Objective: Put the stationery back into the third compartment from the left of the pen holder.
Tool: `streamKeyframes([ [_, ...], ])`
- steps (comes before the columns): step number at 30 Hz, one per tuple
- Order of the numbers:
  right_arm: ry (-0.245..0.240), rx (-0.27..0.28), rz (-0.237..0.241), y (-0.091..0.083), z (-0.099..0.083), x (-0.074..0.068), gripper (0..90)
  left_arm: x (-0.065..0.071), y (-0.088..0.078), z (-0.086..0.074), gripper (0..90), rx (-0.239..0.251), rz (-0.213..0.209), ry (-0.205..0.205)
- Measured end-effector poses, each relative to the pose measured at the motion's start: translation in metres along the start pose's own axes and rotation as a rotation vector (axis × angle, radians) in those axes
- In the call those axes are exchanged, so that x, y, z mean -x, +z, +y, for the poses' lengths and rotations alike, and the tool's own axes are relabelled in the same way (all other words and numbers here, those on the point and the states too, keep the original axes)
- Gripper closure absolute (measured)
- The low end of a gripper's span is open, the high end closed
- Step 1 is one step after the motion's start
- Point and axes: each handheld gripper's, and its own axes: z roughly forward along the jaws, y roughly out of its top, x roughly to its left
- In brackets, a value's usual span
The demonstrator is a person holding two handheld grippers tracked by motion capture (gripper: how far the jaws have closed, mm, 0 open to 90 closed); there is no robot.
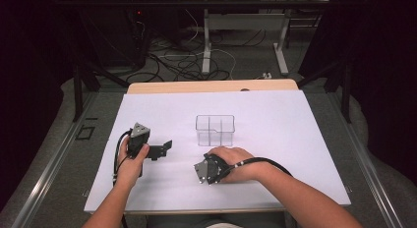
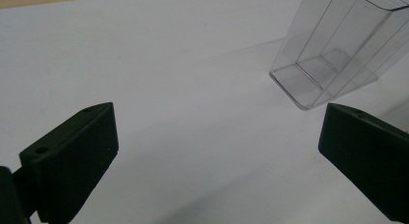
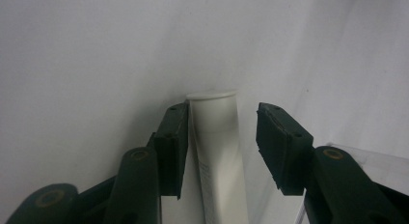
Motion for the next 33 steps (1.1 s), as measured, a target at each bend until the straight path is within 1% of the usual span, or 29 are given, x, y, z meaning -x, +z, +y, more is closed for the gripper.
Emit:
streamKeyframes([
  [1, 0.004, -0.009, 0.003, 0.0005, 0.0011, -0.0001, 54.9, 0.0000, 0.0000, 0.0000, 0.3, 0.001, 0.000, -0.001],
  [2, 0.002, -0.016, 0.019, 0.0015, 0.0023, 0.0004, 55.0, -0.0001, -0.0001, 0.0000, 0.3, 0.000, 0.001, -0.001],
  [3, 0.010, -0.013, 0.026, 0.0022, 0.0028, 0.0001, 55.0, -0.0002, -0.0001, -0.0001, 0.3, 0.000, 0.000, -0.002],
  [4, -0.002, -0.007, 0.017, 0.0041, 0.0031, 0.0006, 55.0, -0.0004, -0.0002, -0.0001, 0.3, -0.002, 0.001, 0.001],
  [6, -0.006, -0.013, 0.029, 0.0066, 0.0039, 0.0010, 55.3, -0.0008, -0.0002, -0.0002, 0.3, -0.005, 0.002, 0.005],
  [7, -0.003, -0.030, 0.048, 0.0073, 0.0040, 0.0013, 55.4, -0.0008, -0.0002, -0.0002, 0.3, -0.006, 0.002, 0.005],
  [8, -0.007, -0.031, 0.056, 0.0079, 0.0042, 0.0023, 55.8, -0.0008, -0.0002, -0.0002, 0.3, -0.005, 0.002, 0.005],
  [9, -0.003, -0.013, 0.044, 0.0088, 0.0033, 0.0027, 55.6, -0.0008, -0.0001, -0.0002, 0.3, -0.005, 0.002, 0.004],
  [10, 0.009, -0.027, 0.064, 0.0079, 0.0031, 0.0036, 56.0, -0.0009, -0.0001, -0.0002, 0.3, -0.007, 0.002, 0.005],
  [12, 0.015, -0.005, 0.060, 0.0090, 0.0013, 0.0042, 56.8, -0.0008, 0.0001, -0.0002, 0.3, -0.007, 0.003, 0.005],
  [13, 0.017, -0.004, 0.067, 0.0089, 0.0008, 0.0051, 57.0, -0.0008, 0.0002, -0.0002, 0.3, -0.006, 0.003, 0.005],
  [14, 0.022, -0.012, 0.078, 0.0084, 0.0007, 0.0060, 57.0, -0.0007, 0.0002, -0.0002, 0.3, -0.008, 0.003, 0.006],
  [16, 0.021, -0.007, 0.075, 0.0090, 0.0001, 0.0069, 56.9, -0.0006, 0.0005, -0.0001, 0.3, -0.006, 0.002, 0.007],
  [20, 0.017, -0.012, 0.086, 0.0092, 0.0003, 0.0075, 57.7, -0.0004, 0.0006, -0.0001, 0.3, -0.008, 0.003, 0.007],
  [21, 0.025, -0.011, 0.085, 0.0092, 0.0003, 0.0073, 58.3, -0.0004, 0.0006, -0.0001, 0.3, -0.008, 0.003, 0.007],
  [23, 0.027, -0.026, 0.106, 0.0083, 0.0006, 0.0079, 60.3, -0.0006, 0.0006, -0.0001, 0.3, -0.007, 0.001, 0.007],
  [24, 0.027, -0.014, 0.097, 0.0092, 0.0001, 0.0079, 61.0, -0.0006, 0.0005, -0.0001, 0.3, -0.008, 0.003, 0.007],
  [25, 0.034, -0.011, 0.099, 0.0092, -0.0001, 0.0079, 61.1, -0.0007, 0.0005, 0.0000, 0.3, -0.006, 0.003, 0.008],
  [26, 0.041, -0.012, 0.097, 0.0093, -0.0002, 0.0075, 61.6, -0.0007, 0.0003, 0.0000, 0.3, -0.007, 0.004, 0.005],
  [30, 0.044, -0.013, 0.101, 0.0092, -0.0001, 0.0071, 64.1, -0.0009, 0.0000, 0.0000, 0.3, -0.006, 0.004, 0.005],
  [31, 0.029, -0.023, 0.100, 0.0088, 0.0006, 0.0073, 64.9, -0.0009, 0.0000, -0.0001, 0.3, -0.006, 0.004, 0.005],
  [32, 0.034, -0.023, 0.103, 0.0085, 0.0010, 0.0059, 65.8, -0.0009, 0.0000, -0.0001, 0.3, -0.006, 0.004, 0.005],
  [33, 0.019, -0.022, 0.092, 0.0086, 0.0013, 0.0050, 66.1, -0.0009, -0.0001, -0.0002, 0.3, -0.006, 0.004, 0.005],
])
